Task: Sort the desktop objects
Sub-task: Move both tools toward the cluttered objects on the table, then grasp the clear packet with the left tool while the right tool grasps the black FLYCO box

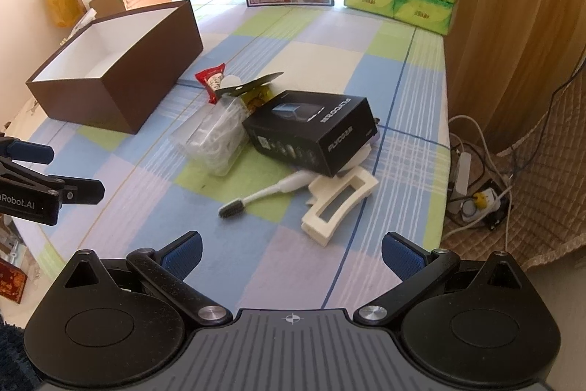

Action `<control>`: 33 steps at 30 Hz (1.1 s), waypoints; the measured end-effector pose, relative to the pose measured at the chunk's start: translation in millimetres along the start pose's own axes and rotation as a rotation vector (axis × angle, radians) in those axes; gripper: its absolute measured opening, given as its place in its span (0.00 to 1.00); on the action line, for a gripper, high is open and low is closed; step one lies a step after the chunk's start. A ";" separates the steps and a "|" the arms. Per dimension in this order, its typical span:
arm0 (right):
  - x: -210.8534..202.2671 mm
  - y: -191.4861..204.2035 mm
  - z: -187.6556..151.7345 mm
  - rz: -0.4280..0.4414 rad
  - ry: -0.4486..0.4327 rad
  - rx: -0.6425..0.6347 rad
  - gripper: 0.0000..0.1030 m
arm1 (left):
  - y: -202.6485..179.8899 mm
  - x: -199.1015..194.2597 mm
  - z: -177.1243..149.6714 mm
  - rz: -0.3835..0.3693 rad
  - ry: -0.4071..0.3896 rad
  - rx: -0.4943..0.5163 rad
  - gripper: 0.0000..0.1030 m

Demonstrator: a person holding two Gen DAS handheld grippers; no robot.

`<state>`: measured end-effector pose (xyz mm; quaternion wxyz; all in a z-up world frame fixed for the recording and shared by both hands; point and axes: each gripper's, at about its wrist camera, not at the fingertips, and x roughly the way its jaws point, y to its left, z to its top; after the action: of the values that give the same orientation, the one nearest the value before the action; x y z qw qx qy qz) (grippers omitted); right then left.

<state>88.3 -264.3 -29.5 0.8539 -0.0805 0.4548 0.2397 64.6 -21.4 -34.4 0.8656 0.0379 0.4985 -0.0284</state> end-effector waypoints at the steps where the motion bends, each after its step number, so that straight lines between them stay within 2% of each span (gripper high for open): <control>1: 1.0 -0.8 1.4 -0.001 -0.001 -0.001 0.98 | -0.7 1.9 1.9 -0.005 -0.001 0.005 0.99; 17: 20.3 -20.4 24.8 -0.018 -0.028 -0.013 0.98 | -13.2 32.0 29.7 -0.052 -0.004 0.073 0.99; 29: 47.6 -41.1 36.0 0.009 -0.022 0.009 0.98 | -19.3 60.9 51.8 -0.088 0.002 0.099 0.99; 33: 55.8 -48.2 40.0 0.000 -0.034 0.000 0.98 | -22.5 74.3 59.0 -0.103 0.008 0.111 0.96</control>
<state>167.3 -273.4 -55.9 0.8615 -0.0764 0.4404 0.2409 150.6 -50.1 -70.0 0.8575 0.0604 0.5010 -0.1003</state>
